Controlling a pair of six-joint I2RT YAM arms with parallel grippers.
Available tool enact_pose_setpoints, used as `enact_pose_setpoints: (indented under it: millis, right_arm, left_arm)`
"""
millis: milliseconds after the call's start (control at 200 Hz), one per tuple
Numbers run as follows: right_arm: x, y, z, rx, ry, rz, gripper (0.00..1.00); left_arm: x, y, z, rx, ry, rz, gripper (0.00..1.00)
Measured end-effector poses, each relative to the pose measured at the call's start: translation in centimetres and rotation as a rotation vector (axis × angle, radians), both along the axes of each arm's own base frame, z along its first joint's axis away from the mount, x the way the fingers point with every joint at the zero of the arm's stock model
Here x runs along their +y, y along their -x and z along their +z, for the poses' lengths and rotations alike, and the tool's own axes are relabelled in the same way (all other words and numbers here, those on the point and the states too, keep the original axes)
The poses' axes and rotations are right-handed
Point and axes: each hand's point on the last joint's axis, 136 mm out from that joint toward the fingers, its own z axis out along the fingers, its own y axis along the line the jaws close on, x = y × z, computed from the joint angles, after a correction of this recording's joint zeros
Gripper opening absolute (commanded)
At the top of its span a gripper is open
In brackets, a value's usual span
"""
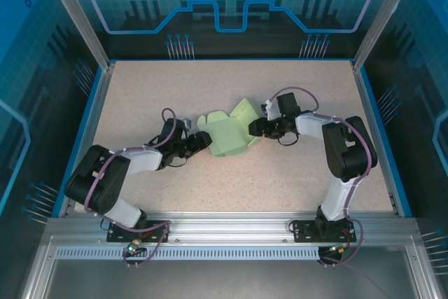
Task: Fold the paper box
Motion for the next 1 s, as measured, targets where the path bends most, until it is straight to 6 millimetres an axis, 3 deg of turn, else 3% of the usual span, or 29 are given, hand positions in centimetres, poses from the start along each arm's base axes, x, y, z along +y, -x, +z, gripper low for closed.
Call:
enact_pose_setpoints:
  millis: [150, 445, 650, 1001]
  right_arm:
    - [0.0, 0.1, 0.0, -0.001, 0.000, 0.000, 0.57]
    - [-0.1, 0.1, 0.3, -0.009, 0.002, -0.002, 0.67]
    - [-0.4, 0.0, 2.3, -0.056, 0.012, -0.006, 0.77]
    - [-1.4, 0.6, 6.6, -0.147, 0.052, -0.019, 0.80]
  left_arm:
    - [-1.1, -0.4, -0.5, 0.007, 0.039, -0.011, 0.44]
    - [-1.9, -1.9, 1.4, -0.057, 0.073, -0.007, 0.17]
    - [-1.4, -1.7, 1.8, -0.068, 0.020, -0.023, 0.08]
    - [0.4, -1.6, 6.9, -0.135, -0.160, -0.113, 0.02]
